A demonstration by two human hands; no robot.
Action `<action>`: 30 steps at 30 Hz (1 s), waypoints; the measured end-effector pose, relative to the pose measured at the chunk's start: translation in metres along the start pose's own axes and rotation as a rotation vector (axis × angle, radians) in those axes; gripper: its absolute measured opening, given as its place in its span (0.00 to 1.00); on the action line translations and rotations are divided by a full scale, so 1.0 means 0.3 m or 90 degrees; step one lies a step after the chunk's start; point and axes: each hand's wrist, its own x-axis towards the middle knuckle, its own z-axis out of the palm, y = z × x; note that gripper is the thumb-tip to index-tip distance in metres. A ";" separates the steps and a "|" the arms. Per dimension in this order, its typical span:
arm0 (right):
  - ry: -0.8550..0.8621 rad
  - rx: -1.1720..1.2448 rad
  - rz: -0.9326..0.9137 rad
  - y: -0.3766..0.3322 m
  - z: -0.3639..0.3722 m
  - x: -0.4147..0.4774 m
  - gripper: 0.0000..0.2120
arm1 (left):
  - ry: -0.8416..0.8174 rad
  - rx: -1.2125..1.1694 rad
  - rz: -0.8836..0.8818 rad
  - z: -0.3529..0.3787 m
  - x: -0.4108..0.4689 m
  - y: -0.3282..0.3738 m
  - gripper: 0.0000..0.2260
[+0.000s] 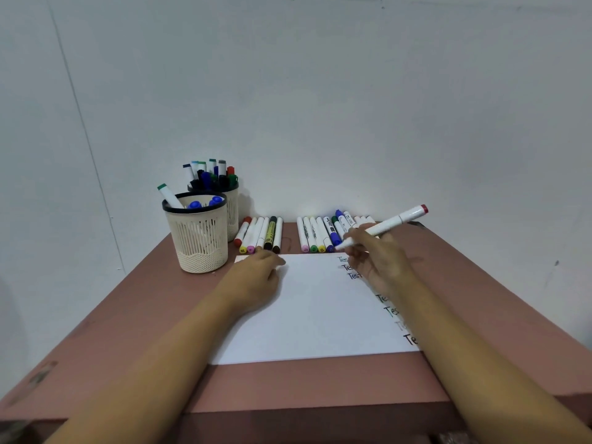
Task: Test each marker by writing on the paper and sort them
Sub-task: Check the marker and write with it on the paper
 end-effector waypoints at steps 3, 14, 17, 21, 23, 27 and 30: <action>0.020 -0.104 -0.012 -0.014 -0.024 0.002 0.05 | -0.043 -0.002 -0.030 -0.001 -0.004 0.003 0.14; 0.106 -0.331 -0.072 0.022 -0.100 -0.044 0.06 | -0.062 -0.015 -0.037 0.003 -0.005 -0.003 0.15; 0.113 -0.351 -0.081 0.029 -0.092 -0.052 0.07 | -0.063 -0.017 -0.037 0.002 -0.003 -0.005 0.15; 0.088 -0.350 -0.083 0.035 -0.085 -0.053 0.09 | -0.063 -0.016 -0.033 0.003 -0.002 -0.006 0.15; 0.080 -0.355 -0.082 0.037 -0.086 -0.053 0.09 | -0.060 -0.017 -0.032 0.004 0.000 -0.006 0.15; 0.065 -0.369 -0.082 0.034 -0.087 -0.055 0.09 | -0.054 -0.019 -0.027 0.004 0.000 -0.006 0.15; 0.079 -0.375 -0.092 0.036 -0.083 -0.059 0.09 | -0.056 -0.016 -0.025 0.003 0.001 -0.009 0.15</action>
